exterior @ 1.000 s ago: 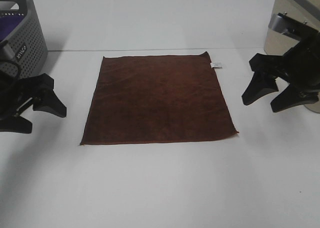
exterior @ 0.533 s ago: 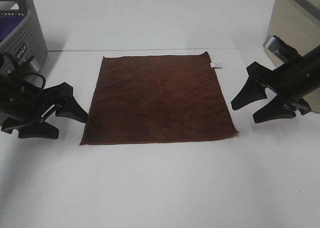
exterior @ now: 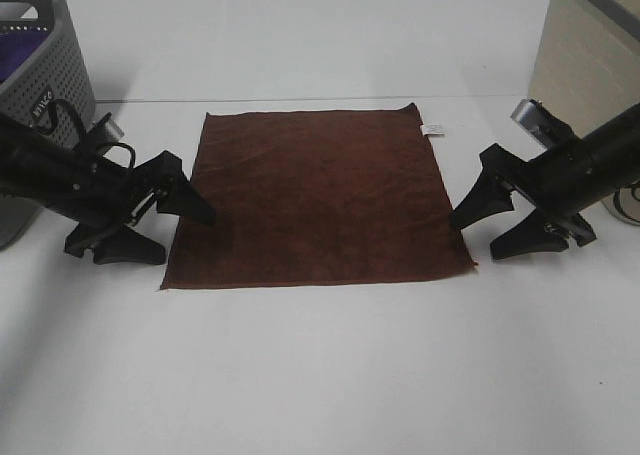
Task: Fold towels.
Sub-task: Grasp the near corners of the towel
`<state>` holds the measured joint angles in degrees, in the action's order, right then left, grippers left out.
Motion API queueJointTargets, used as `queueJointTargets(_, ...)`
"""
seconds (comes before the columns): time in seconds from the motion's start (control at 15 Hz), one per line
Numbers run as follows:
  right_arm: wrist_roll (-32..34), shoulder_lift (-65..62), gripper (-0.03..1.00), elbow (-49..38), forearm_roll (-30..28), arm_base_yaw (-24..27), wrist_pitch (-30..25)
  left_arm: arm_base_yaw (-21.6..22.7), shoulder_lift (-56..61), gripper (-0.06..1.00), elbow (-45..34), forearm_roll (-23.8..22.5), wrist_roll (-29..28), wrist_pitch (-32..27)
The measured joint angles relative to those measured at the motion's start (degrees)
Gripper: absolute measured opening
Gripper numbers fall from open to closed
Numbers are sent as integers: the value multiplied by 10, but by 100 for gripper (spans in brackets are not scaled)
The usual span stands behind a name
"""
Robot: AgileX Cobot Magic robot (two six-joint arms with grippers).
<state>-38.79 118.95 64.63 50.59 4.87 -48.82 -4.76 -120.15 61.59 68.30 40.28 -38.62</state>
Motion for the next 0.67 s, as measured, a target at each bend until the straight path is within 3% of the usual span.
queueJointTargets(0.2, 0, 26, 69, 10, 10, -5, -3, -20, -21, 78, 26, 13, 0, -13)
queueJointTargets(0.4, 0, 50, 65, 32, 26, -41, -12, -42, -29, 77, 31, 22, -5, -14)
queueJointTargets(0.53, 4, 58, 53, 46, 24, -69, -5, -45, -30, 68, 32, 16, -17, -14)
queueJointTargets(0.67, 23, 62, 31, 48, 14, -74, 7, -45, -36, 48, 32, -2, -29, -10)
